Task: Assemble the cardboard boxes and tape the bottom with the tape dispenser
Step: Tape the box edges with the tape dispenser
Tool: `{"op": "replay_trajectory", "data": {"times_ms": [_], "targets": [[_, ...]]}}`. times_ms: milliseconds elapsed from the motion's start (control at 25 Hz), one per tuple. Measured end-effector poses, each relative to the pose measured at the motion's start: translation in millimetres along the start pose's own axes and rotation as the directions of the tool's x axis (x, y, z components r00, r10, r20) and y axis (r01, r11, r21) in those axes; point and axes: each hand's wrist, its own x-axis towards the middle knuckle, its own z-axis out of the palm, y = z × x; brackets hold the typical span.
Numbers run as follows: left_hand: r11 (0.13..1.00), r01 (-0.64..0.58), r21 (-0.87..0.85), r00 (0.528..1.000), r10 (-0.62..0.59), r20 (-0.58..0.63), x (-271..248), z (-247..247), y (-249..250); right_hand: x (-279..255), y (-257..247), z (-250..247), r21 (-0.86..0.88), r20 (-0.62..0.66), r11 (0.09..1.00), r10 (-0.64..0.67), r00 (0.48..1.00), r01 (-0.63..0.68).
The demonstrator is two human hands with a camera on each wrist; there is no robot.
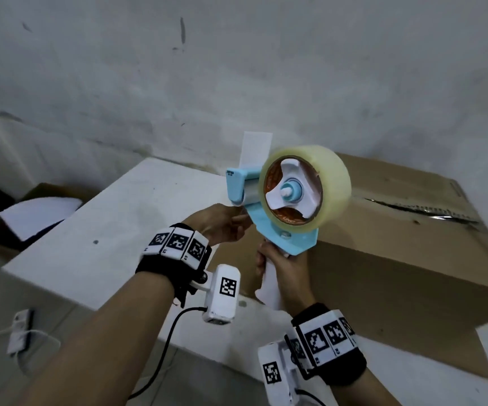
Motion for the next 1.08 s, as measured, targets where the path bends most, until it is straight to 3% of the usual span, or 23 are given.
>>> {"op": "replay_trajectory", "data": {"times_ms": [120,360,600,800,960,1080], "targets": [[0.999,0.041,0.017,0.997,-0.042,0.064,6.7,-7.2,7.1,1.4,1.3,7.6,0.009,-0.059,0.999,-0.034,0.998,0.035],[0.993,-0.004,-0.114,0.983,0.025,0.181,21.9,-16.3,32.0,24.5,0.6,19.0,0.012,-0.165,0.999,-0.041,0.986,0.044],[0.999,0.031,0.026,0.953,-0.037,0.302,43.3,-23.1,49.7,37.0,4.2,29.5,-0.033,-0.276,0.997,-0.079,0.958,0.073],[0.974,0.040,0.225,0.889,-0.137,0.436,63.4,-21.8,73.2,43.7,4.0,42.8,-0.077,-0.367,0.989,-0.149,0.918,0.130],[0.966,0.072,0.249,0.855,-0.189,0.483,75.2,-24.2,80.8,44.7,7.1,55.6,-0.063,-0.447,0.980,-0.195,0.873,0.186],[0.930,0.018,0.367,0.838,-0.215,0.502,82.0,-31.3,85.1,41.7,8.8,69.3,-0.140,-0.477,0.964,-0.264,0.838,0.224]]}}
